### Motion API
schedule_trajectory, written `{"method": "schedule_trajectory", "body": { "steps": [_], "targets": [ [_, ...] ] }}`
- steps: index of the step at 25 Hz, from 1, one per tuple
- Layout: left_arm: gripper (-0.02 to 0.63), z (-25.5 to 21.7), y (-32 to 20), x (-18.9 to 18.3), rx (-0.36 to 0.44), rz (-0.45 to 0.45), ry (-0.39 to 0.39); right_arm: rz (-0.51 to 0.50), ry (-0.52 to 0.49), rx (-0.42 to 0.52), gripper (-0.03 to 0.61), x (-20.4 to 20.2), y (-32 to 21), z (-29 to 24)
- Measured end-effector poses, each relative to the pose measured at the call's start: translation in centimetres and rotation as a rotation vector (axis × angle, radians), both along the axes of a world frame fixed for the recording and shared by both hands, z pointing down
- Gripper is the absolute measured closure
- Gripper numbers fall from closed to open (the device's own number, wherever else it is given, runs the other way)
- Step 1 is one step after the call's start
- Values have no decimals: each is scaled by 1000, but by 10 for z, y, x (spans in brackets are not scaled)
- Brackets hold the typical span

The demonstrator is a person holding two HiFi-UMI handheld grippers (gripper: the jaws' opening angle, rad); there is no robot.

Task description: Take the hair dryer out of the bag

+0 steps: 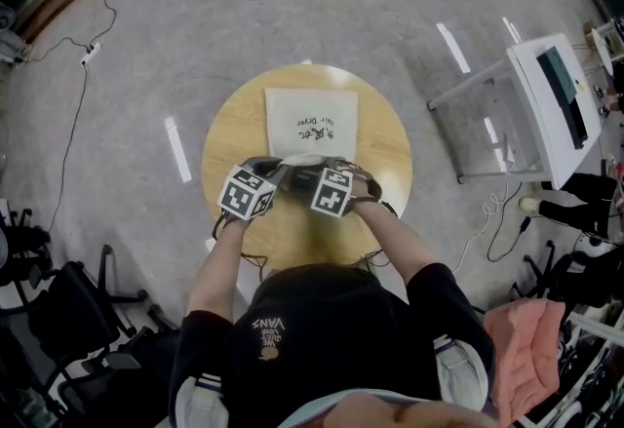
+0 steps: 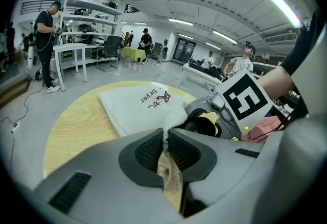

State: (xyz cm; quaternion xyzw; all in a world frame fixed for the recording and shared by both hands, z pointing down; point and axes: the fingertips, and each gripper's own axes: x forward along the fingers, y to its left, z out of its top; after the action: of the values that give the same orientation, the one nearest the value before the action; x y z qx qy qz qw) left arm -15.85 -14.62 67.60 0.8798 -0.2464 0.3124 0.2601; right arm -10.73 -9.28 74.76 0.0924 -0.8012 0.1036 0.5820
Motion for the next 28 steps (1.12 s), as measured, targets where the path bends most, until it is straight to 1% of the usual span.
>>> {"method": "schedule_trajectory", "body": {
  "steps": [3,11,18,28],
  "targets": [
    [575,0,-1,0,-2,-5,5,-2,24,-10,206,0,-1,1],
    [575,3,-2,-4,-8,-6,10,-3,31,-9,204,-4,-2,3],
    [575,2,-3,0,-8,-11,10,-13,106,-35,204,0,-5,6],
    [575,2,-1,-1,-4,-17,7,-11,82,-29,218,-1,-4,5]
  ]
}}
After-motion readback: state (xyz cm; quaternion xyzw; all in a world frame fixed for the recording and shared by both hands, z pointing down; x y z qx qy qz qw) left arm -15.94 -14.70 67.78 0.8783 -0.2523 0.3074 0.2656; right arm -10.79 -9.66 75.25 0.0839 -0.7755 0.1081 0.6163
